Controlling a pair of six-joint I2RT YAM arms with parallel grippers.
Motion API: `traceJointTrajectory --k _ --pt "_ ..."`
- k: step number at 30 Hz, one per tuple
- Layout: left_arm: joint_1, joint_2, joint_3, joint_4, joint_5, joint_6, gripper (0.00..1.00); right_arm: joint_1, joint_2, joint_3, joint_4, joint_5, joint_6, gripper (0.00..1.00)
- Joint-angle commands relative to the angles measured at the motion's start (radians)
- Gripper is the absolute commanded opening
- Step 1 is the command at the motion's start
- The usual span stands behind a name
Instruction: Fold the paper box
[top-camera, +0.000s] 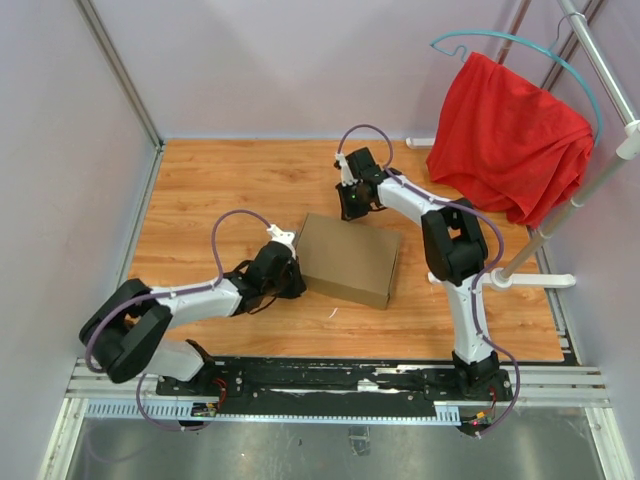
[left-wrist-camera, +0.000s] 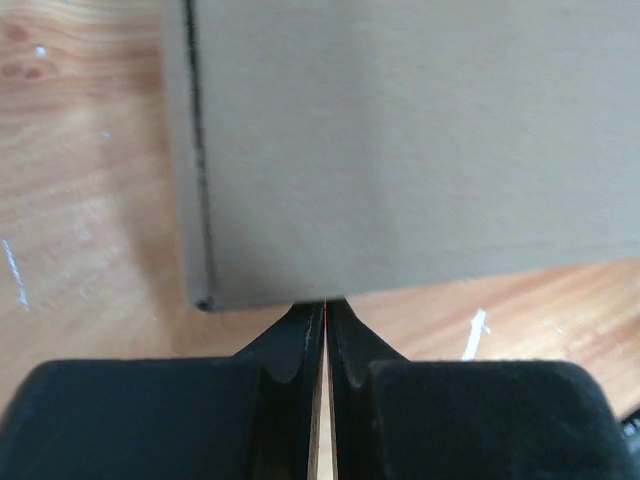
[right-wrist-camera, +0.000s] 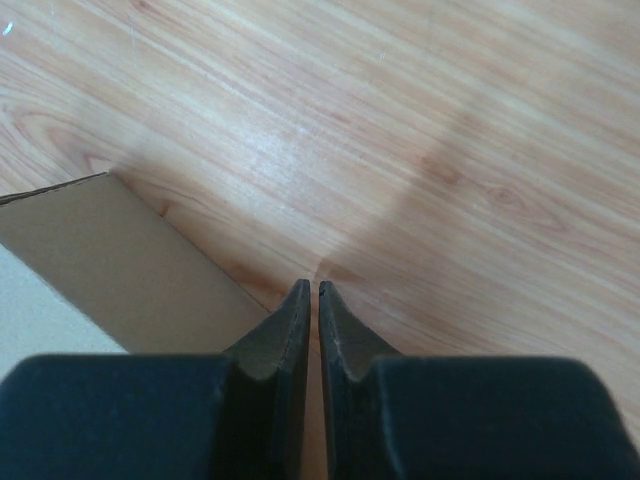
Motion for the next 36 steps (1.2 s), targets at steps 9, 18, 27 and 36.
traceJointTrajectory --k 9,18,27,36 --pt "-0.211 -0.222 -0.008 0.093 0.027 -0.038 0.12 -0.058 -0.116 -0.154 -0.075 0.163 0.155 0.06" --pt "-0.386 0.039 0.122 0.161 0.038 -0.032 0.11 -0.117 -0.207 -0.350 -0.023 0.171 0.156 0.06" --pt "-0.409 0.224 0.198 0.267 0.053 -0.053 0.10 -0.114 -0.202 -0.380 -0.002 0.063 0.133 0.06" --pt "-0.411 0.355 0.252 0.317 -0.052 -0.061 0.11 -0.070 -0.201 -0.360 -0.028 0.018 0.087 0.06"
